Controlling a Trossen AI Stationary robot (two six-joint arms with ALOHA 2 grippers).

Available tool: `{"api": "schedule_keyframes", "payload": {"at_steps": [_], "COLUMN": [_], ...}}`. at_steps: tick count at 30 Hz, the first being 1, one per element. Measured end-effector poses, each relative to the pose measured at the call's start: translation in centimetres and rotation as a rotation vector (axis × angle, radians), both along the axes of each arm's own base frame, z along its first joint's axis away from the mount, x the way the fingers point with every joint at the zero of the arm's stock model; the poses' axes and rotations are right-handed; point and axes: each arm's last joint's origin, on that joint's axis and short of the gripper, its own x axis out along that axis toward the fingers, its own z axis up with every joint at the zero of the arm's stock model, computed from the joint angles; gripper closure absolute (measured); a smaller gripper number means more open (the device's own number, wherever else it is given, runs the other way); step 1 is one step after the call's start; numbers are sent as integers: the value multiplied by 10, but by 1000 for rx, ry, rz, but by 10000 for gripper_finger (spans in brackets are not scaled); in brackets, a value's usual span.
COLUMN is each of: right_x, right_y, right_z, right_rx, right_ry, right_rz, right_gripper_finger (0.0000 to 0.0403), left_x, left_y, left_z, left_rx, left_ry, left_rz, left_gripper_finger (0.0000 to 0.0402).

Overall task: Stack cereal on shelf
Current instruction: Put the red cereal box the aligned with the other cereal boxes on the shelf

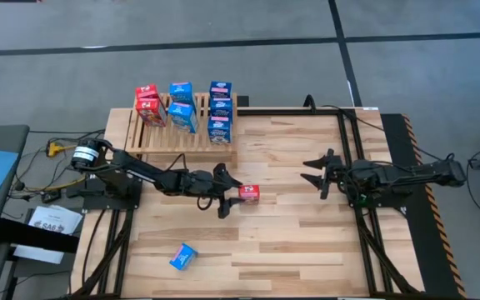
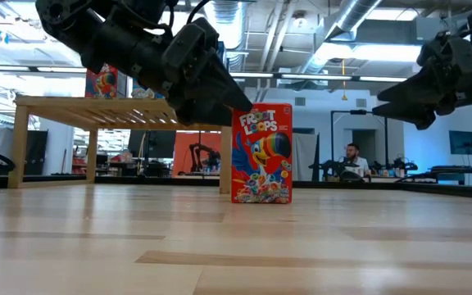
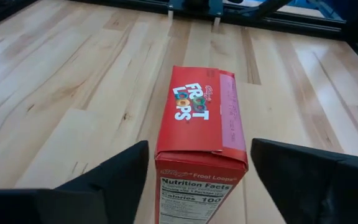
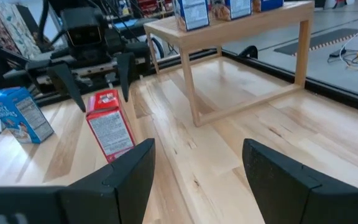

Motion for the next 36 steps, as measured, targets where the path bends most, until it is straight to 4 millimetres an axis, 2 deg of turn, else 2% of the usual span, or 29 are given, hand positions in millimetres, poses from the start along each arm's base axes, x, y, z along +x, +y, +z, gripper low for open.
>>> {"api": "schedule_keyframes", "payload": {"at_steps": [5,12,26,31,36], "right_x": [1,2,2,2,2], "right_y": [0,0,0,0,0], "right_z": [-2,-4,-4,-4,-4], "right_rx": [12,25,25,25,24], "right_ry": [18,34,34,34,34], "right_rz": [-2,-5,-5,-5,-5], "right_gripper_finger": [136,136,136,136,136], "left_x": [0,0,-1,-5,-17], "left_y": [0,0,-2,-3,-6], "left_z": [0,0,2,13,36], "left_rx": [0,-5,-61,-91,-92], "left_ry": [0,-2,-10,-24,-49], "left_rz": [0,2,-45,-94,-114], "left_gripper_finger": [167,198,213,213,213]}}
